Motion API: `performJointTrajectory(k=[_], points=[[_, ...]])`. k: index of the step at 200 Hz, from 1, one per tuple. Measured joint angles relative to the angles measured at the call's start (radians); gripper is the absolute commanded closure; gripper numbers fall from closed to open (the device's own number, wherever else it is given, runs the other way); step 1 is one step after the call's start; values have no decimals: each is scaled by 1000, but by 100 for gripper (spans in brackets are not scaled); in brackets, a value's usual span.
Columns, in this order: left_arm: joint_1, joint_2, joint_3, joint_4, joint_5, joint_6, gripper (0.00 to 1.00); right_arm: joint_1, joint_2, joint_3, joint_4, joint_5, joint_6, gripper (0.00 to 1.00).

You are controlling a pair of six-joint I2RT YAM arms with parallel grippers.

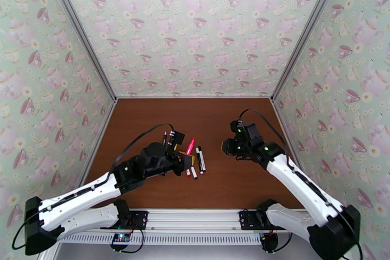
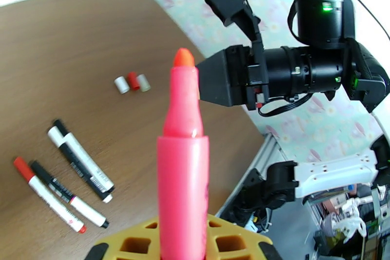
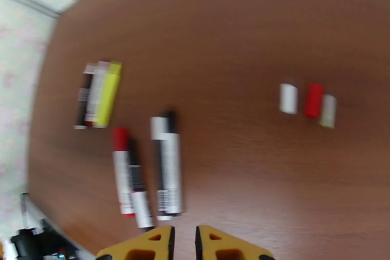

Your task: Open the pen caps

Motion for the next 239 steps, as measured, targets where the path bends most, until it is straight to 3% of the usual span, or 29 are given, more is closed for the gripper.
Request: performJointTrajectory(k=[44,112,164,239], points=[[2,0,-5,0,-2,-16,99,-165,136,2,-11,78,-48,94],[2,7,-18,0,-24,-32,98,-314,380,62,-3,130,-100,92],[2,34,-19,-21,-45,-33,98,-323,530,150,19,134,-145,92],[10,61,-19,-20,-53,-48,98,-323,611,197,37,104,-174,86]])
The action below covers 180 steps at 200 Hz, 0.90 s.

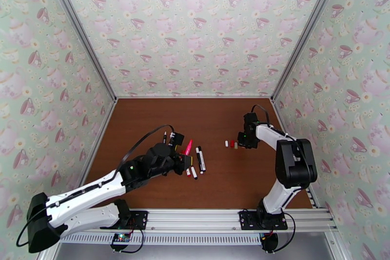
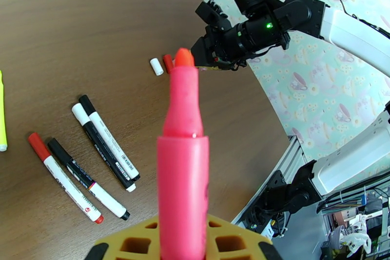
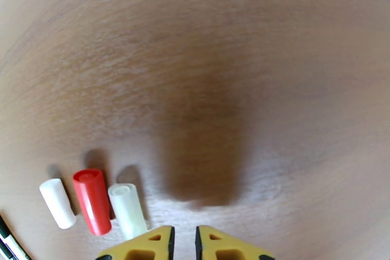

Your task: Open the pen caps

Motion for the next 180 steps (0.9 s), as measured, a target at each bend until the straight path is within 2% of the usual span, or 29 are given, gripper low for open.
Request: performJointTrajectory(k=[103,180], points=[[6,32,0,12,4,-14,98,0,31,0,14,-44,-12,71],[11,54,2,6,8,-14,97,9,10,0,11,-40,-10,70]])
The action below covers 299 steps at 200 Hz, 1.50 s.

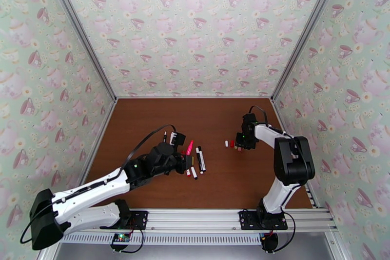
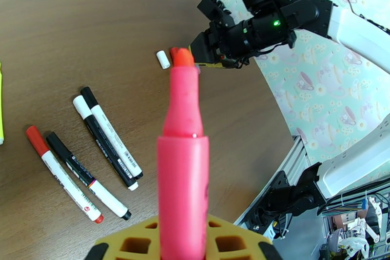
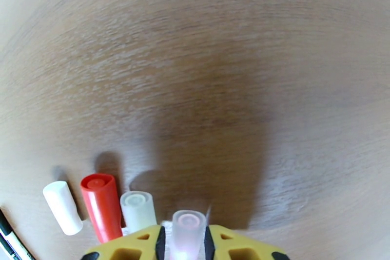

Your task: Open the pen caps

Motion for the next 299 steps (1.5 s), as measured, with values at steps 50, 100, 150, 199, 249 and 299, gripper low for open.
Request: performJointTrajectory(k=[50,100,150,199,249,299], points=[[3,101,72,-85,-74,11,98,72,-213,-40,2,35,27,51],[24,257,188,-171,-190,16,97,158,-558,-166,18,-8,79,23],[99,398,279,-217,-244,16,97,162,-856,-286,31,-158,145,0],[121,556,387,-258,-290,53,96,162,-1061,-418,105,-315,239,0],[145,715,492,-309,-331,123,95,162,-1090,-431,122,-367,278,0],[171,874,620,-387,-379,171,94,162,-1090,-437,122,-385,282,0]])
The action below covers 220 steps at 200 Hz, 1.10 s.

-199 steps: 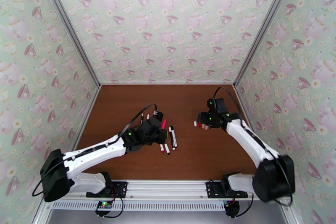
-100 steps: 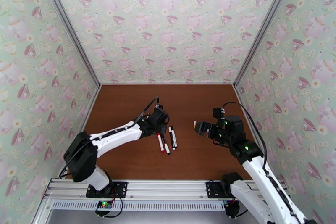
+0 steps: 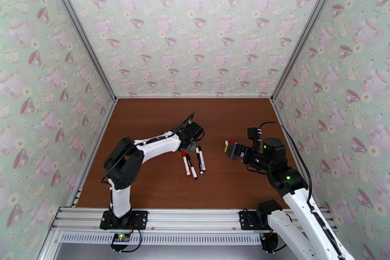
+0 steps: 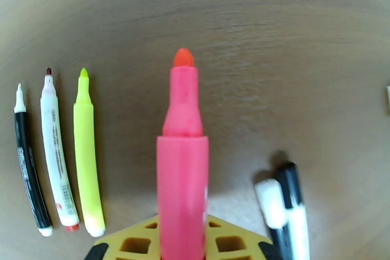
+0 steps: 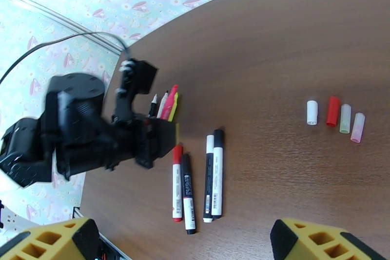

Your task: Open the pen caps

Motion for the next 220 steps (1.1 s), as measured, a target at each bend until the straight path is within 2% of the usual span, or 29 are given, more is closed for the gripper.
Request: performJointTrajectory(k=[39,95,158,220], points=[[24,87,64,-62,-40,27,93,0,0,-3,-1,-4,11,0],[54,121,97,-106,-83,63,92,0,14,-3,-2,-7,11,0],[56,153,113,-135,-100,71,85,0,25,-3,-6,-8,11,0],[56,157,126,-164,-115,70,74,0,29,-3,-9,-11,11,0]])
